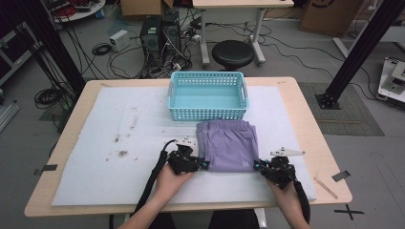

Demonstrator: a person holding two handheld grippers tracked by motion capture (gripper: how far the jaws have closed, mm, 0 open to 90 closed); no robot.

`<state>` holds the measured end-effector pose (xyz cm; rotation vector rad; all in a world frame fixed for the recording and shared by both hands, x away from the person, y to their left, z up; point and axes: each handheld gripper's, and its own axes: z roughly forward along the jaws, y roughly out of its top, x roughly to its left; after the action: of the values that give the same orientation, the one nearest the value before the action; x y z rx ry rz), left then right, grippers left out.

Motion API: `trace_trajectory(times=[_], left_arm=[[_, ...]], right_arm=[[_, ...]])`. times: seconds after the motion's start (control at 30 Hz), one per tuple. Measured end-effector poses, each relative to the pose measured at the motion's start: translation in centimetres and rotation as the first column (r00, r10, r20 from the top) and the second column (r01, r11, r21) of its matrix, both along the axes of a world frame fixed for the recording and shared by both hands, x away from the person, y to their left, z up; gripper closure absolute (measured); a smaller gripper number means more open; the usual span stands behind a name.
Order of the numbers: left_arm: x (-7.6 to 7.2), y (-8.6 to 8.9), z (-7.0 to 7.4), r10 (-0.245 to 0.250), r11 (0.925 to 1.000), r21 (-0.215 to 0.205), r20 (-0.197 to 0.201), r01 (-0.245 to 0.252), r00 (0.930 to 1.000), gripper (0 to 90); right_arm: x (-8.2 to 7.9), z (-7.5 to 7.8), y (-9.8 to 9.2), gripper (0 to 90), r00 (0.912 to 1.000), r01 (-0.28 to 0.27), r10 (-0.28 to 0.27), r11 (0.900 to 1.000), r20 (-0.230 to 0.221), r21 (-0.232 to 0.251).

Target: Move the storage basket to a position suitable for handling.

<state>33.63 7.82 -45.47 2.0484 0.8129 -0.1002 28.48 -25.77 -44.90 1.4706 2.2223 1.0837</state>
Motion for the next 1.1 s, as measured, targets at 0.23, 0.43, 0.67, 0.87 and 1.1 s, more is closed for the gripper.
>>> trace_trajectory(times=[0.23,0.43,0.67,0.87,1.1], left_arm=[[0.0,0.3,0.1,-0.002,1.0000,0.003,-0.005,0.002,1.0000,87.8],[-0.1,1.6,0.6,0.005,1.0000,-0.004,0.000,-0.005,1.0000,88.2],[-0.6,3.3,0.9,0.022,0.9997,0.006,0.006,-0.022,0.9997,88.3],[-1.4,4.8,1.2,0.024,0.9997,0.011,0.013,-0.024,0.9996,88.4],[-3.0,6.2,1.6,0.028,0.9994,0.022,0.034,-0.029,0.9990,88.4]], right_arm=[[0.0,0.0,-0.2,86.1,1.0000,0.006,-0.006,1.000,-0.005,0.024],[-0.2,0.1,0.0,86.9,0.9999,0.005,-0.004,0.999,-0.014,0.039],[-0.6,0.2,1.5,86.9,0.9993,-0.036,0.036,0.999,-0.008,0.028],[-1.0,0.3,3.0,87.1,0.9978,-0.066,0.066,0.998,-0.004,0.021],[-1.8,0.4,3.9,87.2,0.9953,-0.096,0.096,0.995,-0.015,0.030]])
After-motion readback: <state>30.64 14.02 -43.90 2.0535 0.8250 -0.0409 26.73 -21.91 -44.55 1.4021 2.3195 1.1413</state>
